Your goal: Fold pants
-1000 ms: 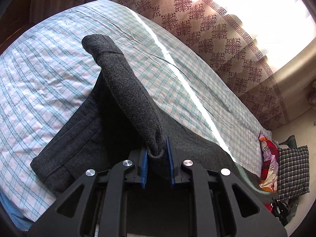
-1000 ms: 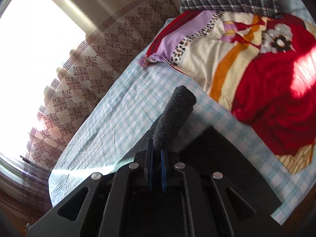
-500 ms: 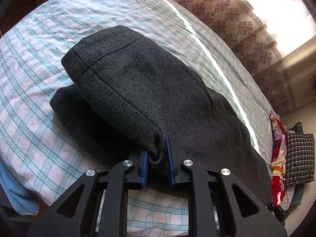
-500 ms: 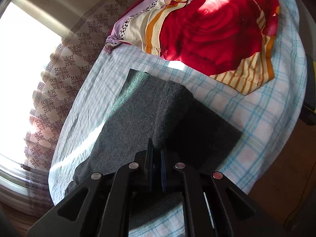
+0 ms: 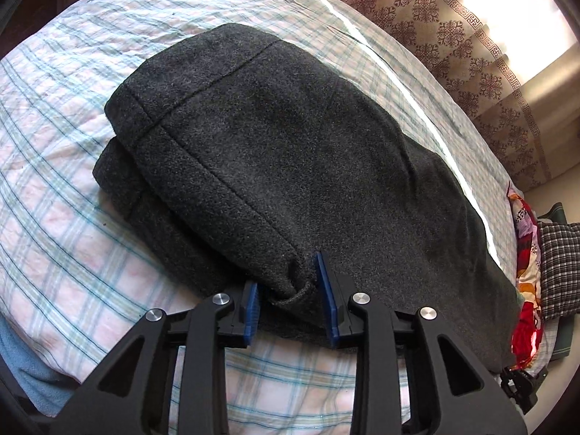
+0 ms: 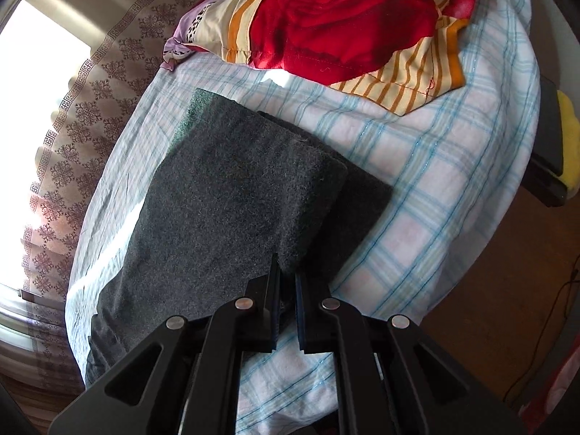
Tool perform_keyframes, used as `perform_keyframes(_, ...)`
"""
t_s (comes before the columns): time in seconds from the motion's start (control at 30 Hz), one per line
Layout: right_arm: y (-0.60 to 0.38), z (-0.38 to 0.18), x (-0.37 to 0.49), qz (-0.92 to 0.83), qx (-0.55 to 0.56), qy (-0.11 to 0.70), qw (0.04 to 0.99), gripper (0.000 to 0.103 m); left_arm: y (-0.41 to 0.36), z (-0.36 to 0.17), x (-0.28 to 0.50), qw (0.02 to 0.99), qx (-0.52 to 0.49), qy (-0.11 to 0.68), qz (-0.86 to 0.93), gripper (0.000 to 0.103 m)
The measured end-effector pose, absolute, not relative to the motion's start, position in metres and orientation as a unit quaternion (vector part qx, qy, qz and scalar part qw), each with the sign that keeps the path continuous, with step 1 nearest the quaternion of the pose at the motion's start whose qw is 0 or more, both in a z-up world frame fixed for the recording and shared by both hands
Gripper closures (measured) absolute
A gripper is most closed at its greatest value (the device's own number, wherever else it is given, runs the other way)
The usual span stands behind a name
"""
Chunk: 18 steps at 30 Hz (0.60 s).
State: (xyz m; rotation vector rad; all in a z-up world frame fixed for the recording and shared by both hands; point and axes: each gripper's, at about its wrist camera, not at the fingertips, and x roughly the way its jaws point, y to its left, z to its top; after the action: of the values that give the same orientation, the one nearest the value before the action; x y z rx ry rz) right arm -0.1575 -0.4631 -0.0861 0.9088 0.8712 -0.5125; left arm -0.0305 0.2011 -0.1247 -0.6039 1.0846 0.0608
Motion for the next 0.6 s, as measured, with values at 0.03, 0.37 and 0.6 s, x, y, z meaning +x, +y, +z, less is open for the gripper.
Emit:
perform_keyframes(0.03, -0.462, -0.085, -0.159, -0.238, 0.417, 0.403, 0.779, 0.097, 0.202, -0.124, -0.031, 0.812, -0.285, 0.508, 0.027, 0.071)
perform_keyframes(0.37, -0.465, -0.054, -0.174, -0.325, 0.342, 0.393, 0.789, 0.071, 0.210, -0.090, -0.046, 0.833, -0.223, 0.502, 0.065, 0.061)
perform_keyframes(0.6, -0.435, -0.012, -0.151, -0.345, 0.212, 0.364, 0.839, 0.066, 0.235, -0.067, -0.053, 0.847, -0.192, 0.472, 0.149, 0.052)
